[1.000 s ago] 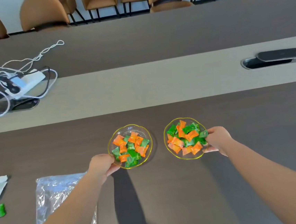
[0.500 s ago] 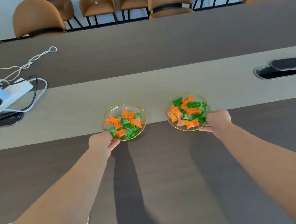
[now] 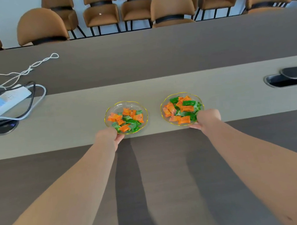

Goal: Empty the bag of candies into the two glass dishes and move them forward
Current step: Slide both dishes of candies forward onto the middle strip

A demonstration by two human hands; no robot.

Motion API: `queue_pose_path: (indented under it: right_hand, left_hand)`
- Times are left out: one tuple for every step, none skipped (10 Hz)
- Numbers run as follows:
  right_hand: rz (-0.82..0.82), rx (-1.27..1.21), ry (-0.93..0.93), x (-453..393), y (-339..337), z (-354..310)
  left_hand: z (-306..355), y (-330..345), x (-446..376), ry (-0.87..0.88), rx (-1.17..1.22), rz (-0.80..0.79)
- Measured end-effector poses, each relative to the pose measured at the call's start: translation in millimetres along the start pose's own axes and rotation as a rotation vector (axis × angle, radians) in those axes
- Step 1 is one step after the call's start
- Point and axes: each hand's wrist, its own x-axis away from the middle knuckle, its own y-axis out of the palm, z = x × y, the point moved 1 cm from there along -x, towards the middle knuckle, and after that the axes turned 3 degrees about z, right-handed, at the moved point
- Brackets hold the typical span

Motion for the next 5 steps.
queue_pose_path:
  right_hand:
    - [-0.04,-0.092,0.034,4.1,4.1,-10.3]
    - [-0.054,0.215,-0.047,13.3,15.5,-16.4]
    - [-0.097,-0.399,0.098,12.9,20.4,-17.6]
    - [-0.089,-0.345,0.018,4.4,22.7,-13.7]
    - [-0.069,-0.165,-0.076,6.0,22.4,-13.0]
  left_hand:
    - [1.2,4.4,-9.3,0.004,0.034,-0.007]
    - [2.4,3.6,-12.9,-0.009,0.078,0.023]
    - [2.8,3.3,-10.7,-0.012,0.071,0.017]
    - [0.9,5.5,-15.1,0.02,0.039,-0.001]
    - [1.0,6.9,-16.7,0.04,0.028,-0.009]
